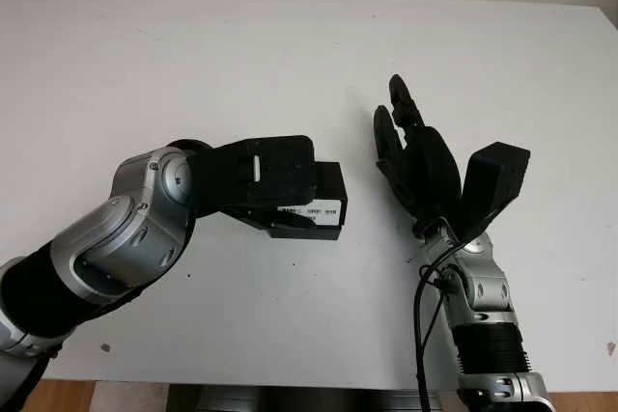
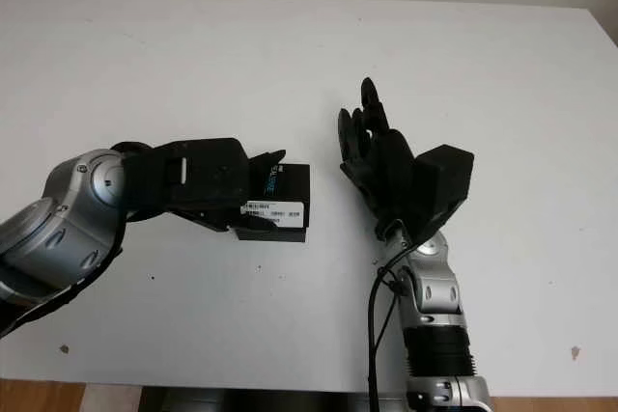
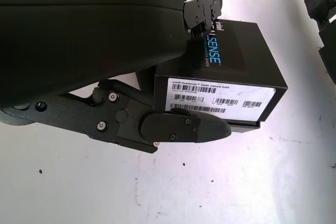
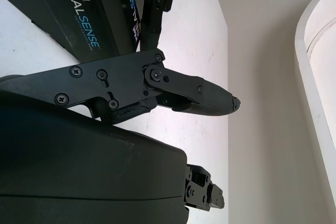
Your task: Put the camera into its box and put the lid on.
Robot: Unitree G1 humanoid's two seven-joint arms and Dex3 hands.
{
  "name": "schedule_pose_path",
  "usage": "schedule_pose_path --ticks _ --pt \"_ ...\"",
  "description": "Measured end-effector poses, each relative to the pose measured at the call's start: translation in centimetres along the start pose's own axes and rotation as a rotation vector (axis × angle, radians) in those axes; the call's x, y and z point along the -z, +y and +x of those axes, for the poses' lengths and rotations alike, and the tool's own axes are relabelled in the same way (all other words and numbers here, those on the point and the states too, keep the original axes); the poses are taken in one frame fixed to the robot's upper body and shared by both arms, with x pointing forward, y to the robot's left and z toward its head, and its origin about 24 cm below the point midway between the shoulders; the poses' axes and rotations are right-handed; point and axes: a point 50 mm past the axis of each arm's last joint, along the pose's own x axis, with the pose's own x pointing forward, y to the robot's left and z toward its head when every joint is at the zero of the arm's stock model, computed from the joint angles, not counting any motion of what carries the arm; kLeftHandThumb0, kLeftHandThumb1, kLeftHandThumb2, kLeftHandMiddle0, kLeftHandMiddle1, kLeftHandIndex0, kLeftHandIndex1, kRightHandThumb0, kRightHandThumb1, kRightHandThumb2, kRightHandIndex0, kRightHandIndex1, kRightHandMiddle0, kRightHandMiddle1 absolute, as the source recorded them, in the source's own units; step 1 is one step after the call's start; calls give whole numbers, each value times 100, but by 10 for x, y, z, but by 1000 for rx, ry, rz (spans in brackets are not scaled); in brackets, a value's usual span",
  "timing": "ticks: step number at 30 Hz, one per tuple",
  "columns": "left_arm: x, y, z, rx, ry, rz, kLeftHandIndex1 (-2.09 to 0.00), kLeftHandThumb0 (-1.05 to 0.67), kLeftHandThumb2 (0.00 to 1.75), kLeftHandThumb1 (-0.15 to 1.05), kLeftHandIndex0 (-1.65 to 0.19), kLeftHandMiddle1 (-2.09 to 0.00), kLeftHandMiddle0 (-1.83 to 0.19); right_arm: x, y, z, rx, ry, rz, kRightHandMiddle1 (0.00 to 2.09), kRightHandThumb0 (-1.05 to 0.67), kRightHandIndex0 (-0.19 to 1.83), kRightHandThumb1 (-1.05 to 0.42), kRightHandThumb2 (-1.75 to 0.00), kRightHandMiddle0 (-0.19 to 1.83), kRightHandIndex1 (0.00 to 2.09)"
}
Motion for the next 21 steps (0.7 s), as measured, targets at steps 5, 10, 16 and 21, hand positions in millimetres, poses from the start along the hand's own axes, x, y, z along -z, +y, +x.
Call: schedule_pose_path --ticks 5,10,16,21 --pt "0 -1 -9 0 -22 112 0 -64 42 105 19 0 19 0 0 0 2 0 6 6 -59 -16 -105 -59 -15 6" --pt "3 -8 -19 -25 -62 394 0 -71 64 105 19 0 19 1 0 1 -1 2 6 5 -58 -17 -105 -59 -16 5" --pt "13 -14 -30 -83 -81 608 0 -75 73 105 19 0 19 2 -1 1 1 6 7 6 -58 -16 -105 -58 -15 6" --pt "20 -20 -35 -136 -89 731 0 -76 76 105 19 0 19 2 -2 1 2 6 3 6 -58 -16 -105 -59 -15 6"
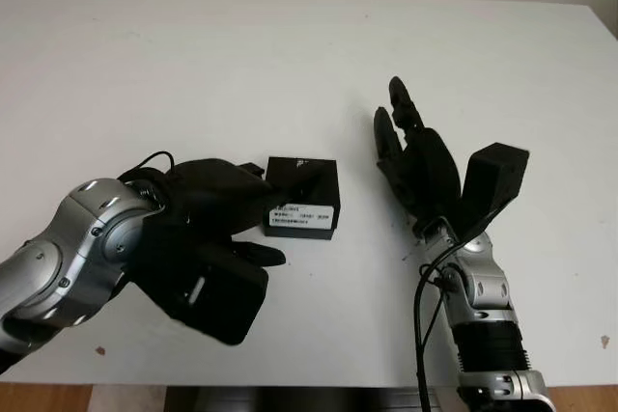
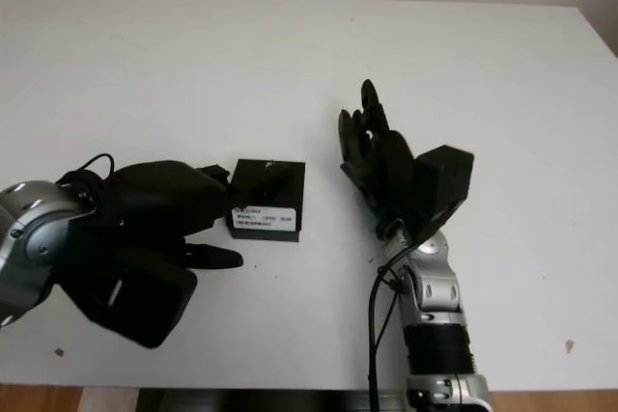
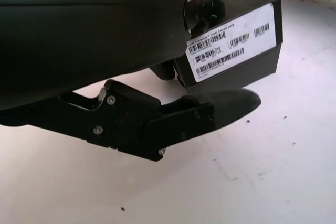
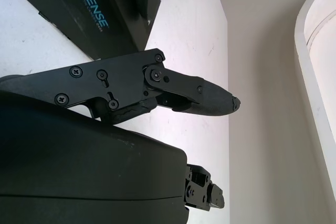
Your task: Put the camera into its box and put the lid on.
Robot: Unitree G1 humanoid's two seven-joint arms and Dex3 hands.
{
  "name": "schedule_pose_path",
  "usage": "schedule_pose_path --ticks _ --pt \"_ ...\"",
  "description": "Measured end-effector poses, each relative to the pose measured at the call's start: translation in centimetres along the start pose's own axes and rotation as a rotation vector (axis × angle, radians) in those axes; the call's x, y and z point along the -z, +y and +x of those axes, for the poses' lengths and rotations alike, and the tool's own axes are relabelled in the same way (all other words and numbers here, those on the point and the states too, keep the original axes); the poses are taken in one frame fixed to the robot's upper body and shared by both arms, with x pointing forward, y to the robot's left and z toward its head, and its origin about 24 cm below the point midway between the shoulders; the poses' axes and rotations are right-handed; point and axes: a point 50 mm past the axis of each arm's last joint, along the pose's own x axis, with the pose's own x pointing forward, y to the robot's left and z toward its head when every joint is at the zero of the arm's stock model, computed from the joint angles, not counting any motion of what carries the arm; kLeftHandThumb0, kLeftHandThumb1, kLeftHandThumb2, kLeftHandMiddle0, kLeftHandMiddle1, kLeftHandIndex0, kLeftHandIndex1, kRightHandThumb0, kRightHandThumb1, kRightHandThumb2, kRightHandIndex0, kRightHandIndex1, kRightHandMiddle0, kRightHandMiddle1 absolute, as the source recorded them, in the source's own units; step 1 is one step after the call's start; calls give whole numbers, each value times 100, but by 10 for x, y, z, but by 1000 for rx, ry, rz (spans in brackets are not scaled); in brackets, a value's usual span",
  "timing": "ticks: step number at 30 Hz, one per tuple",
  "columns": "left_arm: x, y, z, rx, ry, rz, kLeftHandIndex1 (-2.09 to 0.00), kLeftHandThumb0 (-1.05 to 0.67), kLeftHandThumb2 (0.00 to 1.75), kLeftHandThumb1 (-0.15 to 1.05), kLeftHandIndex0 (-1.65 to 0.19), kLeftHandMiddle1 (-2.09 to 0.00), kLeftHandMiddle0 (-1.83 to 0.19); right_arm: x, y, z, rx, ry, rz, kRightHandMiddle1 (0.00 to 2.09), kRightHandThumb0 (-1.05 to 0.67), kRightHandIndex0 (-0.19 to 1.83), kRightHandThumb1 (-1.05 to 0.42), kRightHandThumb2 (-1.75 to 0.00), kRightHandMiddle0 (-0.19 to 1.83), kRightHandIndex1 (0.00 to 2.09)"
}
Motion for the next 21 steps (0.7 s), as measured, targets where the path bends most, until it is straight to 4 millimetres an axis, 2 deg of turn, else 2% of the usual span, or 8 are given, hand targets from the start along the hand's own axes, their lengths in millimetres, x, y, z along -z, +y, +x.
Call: schedule_pose_path --ticks 11,21 --pt "0 -6 -7 -46 44 225 0 -78 75 105 19 0 19 0 -2 0 1 10 -7 5 -57 -17 -105 -59 -16 5" --pt "-3 -5 -5 -41 73 275 0 -78 71 105 19 0 19 -1 -3 -1 -1 11 -9 5 -58 -17 -105 -59 -15 5"
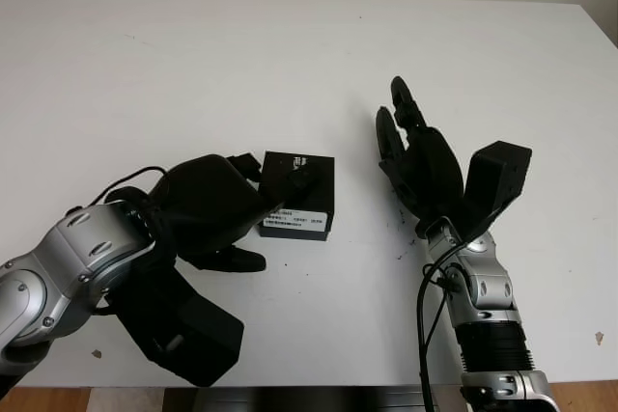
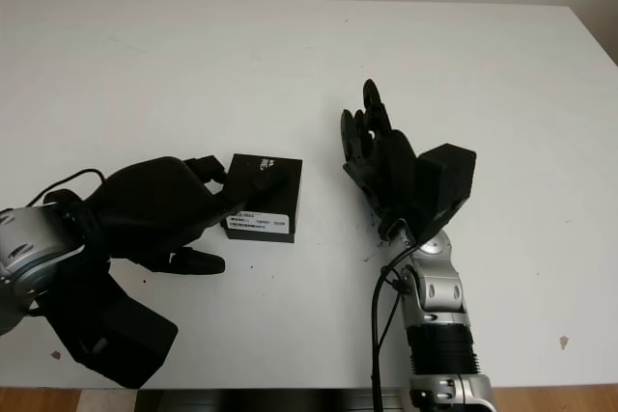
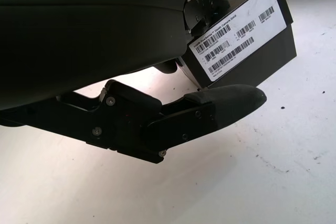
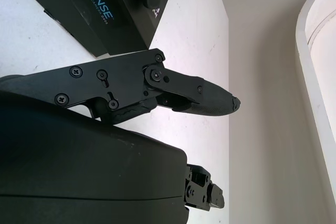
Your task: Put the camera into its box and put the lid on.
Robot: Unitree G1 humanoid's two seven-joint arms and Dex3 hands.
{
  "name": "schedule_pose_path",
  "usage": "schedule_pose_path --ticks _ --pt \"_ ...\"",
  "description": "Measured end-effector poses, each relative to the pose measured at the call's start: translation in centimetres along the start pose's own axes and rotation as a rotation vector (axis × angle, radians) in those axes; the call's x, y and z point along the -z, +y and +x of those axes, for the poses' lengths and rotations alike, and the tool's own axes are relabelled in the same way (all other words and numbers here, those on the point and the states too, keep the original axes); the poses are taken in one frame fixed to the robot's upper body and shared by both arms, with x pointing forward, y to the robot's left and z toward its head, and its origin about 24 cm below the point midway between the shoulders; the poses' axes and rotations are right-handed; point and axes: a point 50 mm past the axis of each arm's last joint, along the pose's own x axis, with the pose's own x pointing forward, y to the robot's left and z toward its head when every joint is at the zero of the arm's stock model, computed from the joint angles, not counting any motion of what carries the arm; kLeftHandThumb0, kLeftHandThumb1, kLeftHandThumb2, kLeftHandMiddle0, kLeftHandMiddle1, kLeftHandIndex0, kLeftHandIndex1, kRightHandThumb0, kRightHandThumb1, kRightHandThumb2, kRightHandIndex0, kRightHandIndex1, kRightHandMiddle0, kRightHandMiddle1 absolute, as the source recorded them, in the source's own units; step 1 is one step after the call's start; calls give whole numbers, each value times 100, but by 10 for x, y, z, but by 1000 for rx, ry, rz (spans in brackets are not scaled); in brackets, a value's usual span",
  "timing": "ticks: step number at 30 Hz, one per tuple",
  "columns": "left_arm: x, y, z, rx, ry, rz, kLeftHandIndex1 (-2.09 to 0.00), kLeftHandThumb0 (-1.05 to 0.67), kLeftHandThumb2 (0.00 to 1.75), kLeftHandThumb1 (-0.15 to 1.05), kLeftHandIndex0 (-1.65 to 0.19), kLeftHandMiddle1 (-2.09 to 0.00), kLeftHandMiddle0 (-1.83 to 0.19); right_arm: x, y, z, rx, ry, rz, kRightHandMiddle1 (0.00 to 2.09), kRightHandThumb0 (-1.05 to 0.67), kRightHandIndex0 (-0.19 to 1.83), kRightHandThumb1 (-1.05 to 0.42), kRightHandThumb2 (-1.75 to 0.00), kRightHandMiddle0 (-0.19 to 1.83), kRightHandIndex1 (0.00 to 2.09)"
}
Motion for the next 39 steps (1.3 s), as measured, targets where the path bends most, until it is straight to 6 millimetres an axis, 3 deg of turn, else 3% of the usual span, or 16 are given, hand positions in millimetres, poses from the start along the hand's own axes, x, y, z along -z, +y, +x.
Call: schedule_pose_path --ticks 22,39 --pt "-4 5 1 27 17 64 -4 -81 75 105 13 0 19 -2 0 -1 -9 -8 -7 5 -56 -18 -105 -62 -17 5" --pt "-12 -21 -5 -2 87 -60 -6 -82 79 105 11 0 19 -7 -2 -2 -17 -16 -24 5 -55 -19 -105 -63 -19 4"
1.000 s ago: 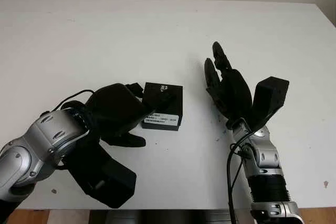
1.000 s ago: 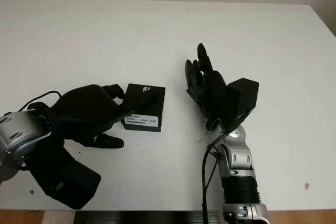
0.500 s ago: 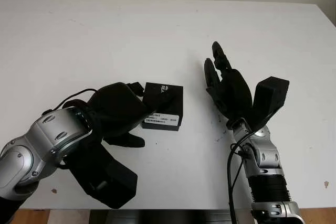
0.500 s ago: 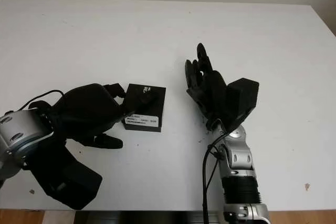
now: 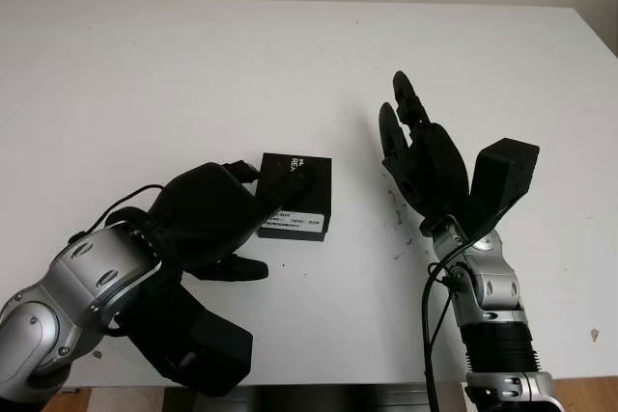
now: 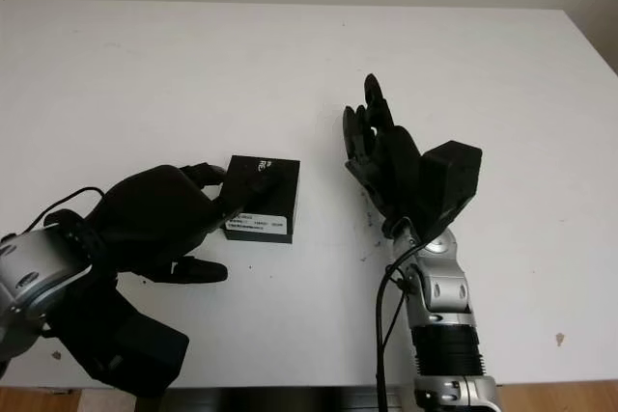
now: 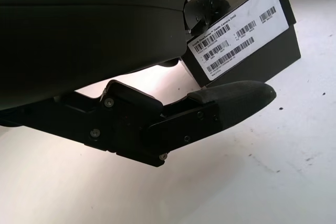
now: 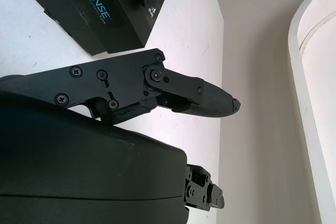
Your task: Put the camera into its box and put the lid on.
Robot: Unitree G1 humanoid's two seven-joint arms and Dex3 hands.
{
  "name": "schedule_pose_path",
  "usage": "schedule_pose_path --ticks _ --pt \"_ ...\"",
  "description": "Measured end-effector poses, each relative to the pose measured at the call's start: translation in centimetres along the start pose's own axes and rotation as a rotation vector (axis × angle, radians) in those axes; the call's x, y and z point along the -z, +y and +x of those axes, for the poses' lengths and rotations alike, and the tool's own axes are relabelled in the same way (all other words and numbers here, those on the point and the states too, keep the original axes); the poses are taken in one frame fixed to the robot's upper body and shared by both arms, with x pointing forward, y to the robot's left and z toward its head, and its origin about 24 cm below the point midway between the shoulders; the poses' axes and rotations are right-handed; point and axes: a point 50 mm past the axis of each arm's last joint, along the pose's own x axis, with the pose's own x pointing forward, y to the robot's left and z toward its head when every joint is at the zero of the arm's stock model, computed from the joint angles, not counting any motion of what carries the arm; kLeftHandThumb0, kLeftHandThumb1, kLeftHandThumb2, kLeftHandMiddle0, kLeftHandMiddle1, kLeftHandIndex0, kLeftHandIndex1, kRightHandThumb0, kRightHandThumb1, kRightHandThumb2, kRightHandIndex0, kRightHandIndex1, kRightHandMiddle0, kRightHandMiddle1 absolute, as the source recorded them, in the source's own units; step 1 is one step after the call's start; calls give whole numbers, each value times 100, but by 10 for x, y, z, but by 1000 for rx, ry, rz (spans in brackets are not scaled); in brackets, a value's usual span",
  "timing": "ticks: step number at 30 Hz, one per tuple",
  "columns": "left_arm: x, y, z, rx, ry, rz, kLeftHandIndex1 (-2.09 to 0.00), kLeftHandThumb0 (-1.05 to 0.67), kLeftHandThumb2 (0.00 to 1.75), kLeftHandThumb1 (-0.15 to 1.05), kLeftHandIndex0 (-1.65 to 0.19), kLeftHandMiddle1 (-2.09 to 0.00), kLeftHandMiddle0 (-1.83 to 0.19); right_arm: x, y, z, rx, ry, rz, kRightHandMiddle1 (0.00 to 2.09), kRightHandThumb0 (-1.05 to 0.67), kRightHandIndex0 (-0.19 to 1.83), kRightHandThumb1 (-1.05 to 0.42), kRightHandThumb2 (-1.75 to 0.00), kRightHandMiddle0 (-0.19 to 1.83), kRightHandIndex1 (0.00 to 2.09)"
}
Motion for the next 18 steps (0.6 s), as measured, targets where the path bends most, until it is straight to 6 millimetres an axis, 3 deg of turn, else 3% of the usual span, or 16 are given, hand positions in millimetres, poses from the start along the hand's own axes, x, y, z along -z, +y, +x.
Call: schedule_pose_path --ticks 12,18 --pt "-11 -13 0 -29 83 -46 -5 -81 84 105 13 0 19 -1 -2 -1 -12 0 -8 4 -57 -19 -105 -63 -19 3" --pt "-16 -21 9 -64 141 -87 -6 -80 88 105 10 0 19 -1 -2 0 -14 -1 -6 5 -57 -19 -105 -63 -18 4"
